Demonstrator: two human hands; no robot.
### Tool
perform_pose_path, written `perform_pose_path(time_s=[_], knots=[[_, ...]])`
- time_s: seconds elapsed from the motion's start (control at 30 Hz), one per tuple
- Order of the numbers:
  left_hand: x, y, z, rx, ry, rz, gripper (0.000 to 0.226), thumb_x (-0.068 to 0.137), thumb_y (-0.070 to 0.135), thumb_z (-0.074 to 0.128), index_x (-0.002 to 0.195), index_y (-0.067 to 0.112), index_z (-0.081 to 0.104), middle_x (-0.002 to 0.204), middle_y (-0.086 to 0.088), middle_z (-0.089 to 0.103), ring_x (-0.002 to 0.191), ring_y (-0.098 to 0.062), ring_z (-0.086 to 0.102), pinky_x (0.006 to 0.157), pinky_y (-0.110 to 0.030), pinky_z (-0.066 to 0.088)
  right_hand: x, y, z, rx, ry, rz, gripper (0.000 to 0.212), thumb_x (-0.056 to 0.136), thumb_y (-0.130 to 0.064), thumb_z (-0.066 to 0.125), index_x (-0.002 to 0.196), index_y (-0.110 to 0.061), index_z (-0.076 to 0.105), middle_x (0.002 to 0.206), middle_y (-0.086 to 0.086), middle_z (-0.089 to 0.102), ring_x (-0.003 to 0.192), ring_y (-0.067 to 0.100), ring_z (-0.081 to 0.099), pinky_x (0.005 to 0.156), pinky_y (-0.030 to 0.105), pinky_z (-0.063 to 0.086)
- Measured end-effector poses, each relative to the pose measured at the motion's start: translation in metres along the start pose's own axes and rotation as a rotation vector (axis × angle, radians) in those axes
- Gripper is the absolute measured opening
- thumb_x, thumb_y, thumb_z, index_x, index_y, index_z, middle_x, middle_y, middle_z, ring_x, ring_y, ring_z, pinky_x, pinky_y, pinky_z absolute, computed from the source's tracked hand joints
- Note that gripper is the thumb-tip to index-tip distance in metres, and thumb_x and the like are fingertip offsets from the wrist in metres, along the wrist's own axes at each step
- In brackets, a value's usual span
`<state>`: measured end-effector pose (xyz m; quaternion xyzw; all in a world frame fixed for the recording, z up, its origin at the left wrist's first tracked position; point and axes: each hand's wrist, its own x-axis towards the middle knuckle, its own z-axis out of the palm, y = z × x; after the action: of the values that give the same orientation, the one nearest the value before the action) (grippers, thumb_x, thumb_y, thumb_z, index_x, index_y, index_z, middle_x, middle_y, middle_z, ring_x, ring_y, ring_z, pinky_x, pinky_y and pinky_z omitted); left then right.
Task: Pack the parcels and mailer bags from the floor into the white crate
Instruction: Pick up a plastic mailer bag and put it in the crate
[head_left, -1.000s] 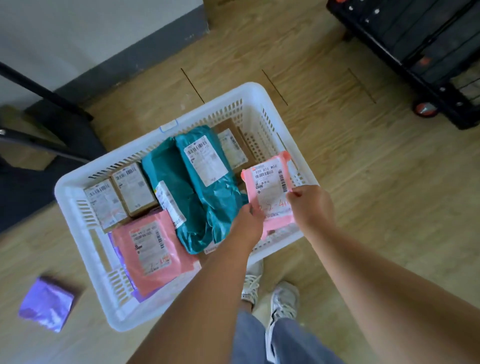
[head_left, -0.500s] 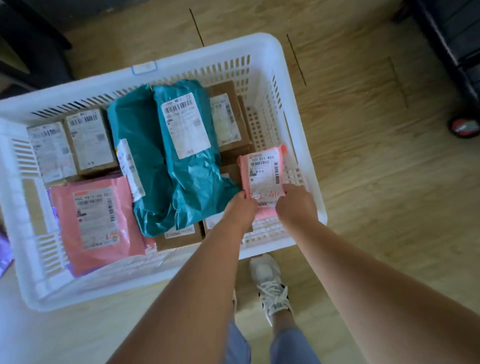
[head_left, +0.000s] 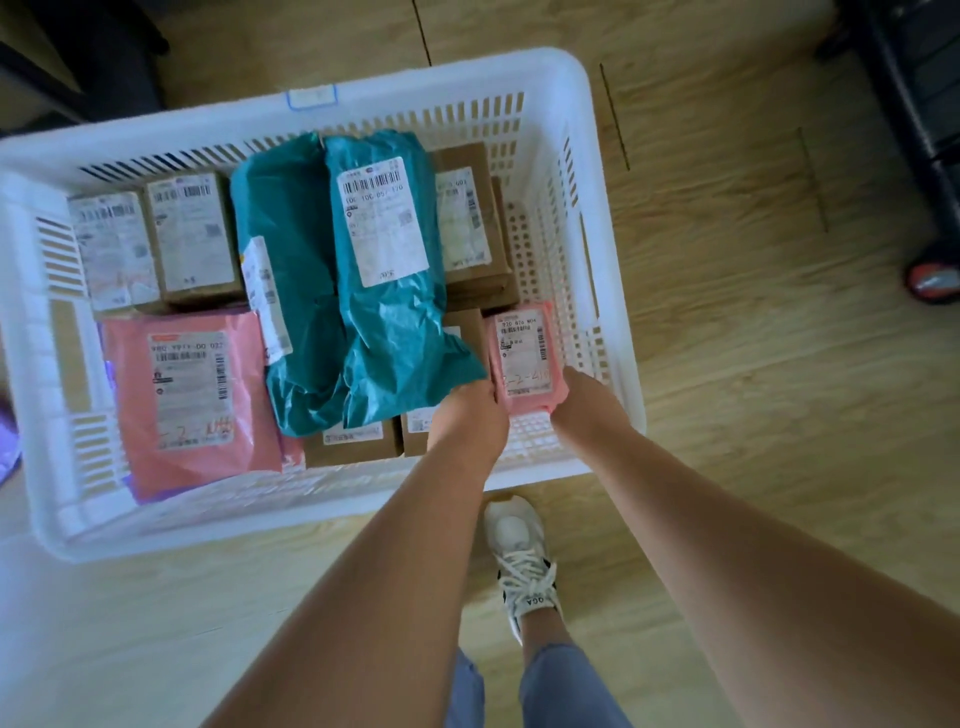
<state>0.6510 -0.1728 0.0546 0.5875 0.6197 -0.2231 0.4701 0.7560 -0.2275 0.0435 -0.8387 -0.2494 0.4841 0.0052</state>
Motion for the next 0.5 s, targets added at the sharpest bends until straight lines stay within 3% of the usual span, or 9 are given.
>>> perform_pose_path(time_s=[0.13,0.27,0.33,0.4,0.5], knots=[[-0.026,-0.002,-0.022,-0.004,-0.017,0.004,0.039,0.098,0.006,0.037,0.131,0.017,0.054,0.119,-0.009,0.058,0.101,-0.025,0.055,0.085,-0.033,0.048,-0.018,-0.005,-0.01,0.006,-0.03,-0.015,0.043,0.094,-0.001,0.039,0.131,-0.018,0.054,0.125,0.003,0.061,0.08,0.014,0.06,0.05,0.018,0.036],[-0.049,-0.009,-0.049,-0.036,0.046,-0.04,0.05,0.097,0.007,0.036,0.143,0.024,0.043,0.142,-0.006,0.048,0.122,-0.027,0.051,0.099,-0.037,0.047,-0.039,-0.023,-0.017,0.016,-0.021,-0.065,0.047,0.095,-0.013,0.043,0.14,-0.025,0.048,0.136,0.0,0.057,0.093,0.013,0.058,0.052,0.016,0.038],[-0.06,-0.017,-0.068,-0.103,0.113,-0.055,0.051,0.097,0.009,0.035,0.143,0.028,0.043,0.142,-0.003,0.048,0.123,-0.026,0.051,0.1,-0.037,0.046,-0.056,-0.042,-0.025,-0.022,-0.023,-0.101,0.053,0.094,-0.008,0.045,0.144,-0.024,0.044,0.143,0.003,0.051,0.106,0.015,0.058,0.063,0.018,0.05],[-0.072,-0.027,-0.088,-0.15,0.159,-0.057,0.049,0.097,0.009,0.036,0.14,0.027,0.047,0.139,-0.002,0.052,0.12,-0.024,0.053,0.095,-0.035,0.045,-0.072,-0.063,-0.03,-0.069,-0.029,-0.144,0.052,0.095,-0.004,0.044,0.145,-0.017,0.041,0.143,0.009,0.049,0.113,0.022,0.056,0.083,0.03,0.053],[-0.091,-0.049,-0.119,-0.228,0.223,-0.067,0.043,0.096,0.009,0.037,0.132,0.024,0.054,0.134,-0.002,0.055,0.117,-0.025,0.055,0.093,-0.034,0.045,-0.092,-0.097,-0.033,-0.154,-0.004,-0.22,0.041,0.097,-0.005,0.042,0.137,-0.012,0.049,0.131,0.015,0.055,0.097,0.025,0.056,0.08,0.035,0.05]])
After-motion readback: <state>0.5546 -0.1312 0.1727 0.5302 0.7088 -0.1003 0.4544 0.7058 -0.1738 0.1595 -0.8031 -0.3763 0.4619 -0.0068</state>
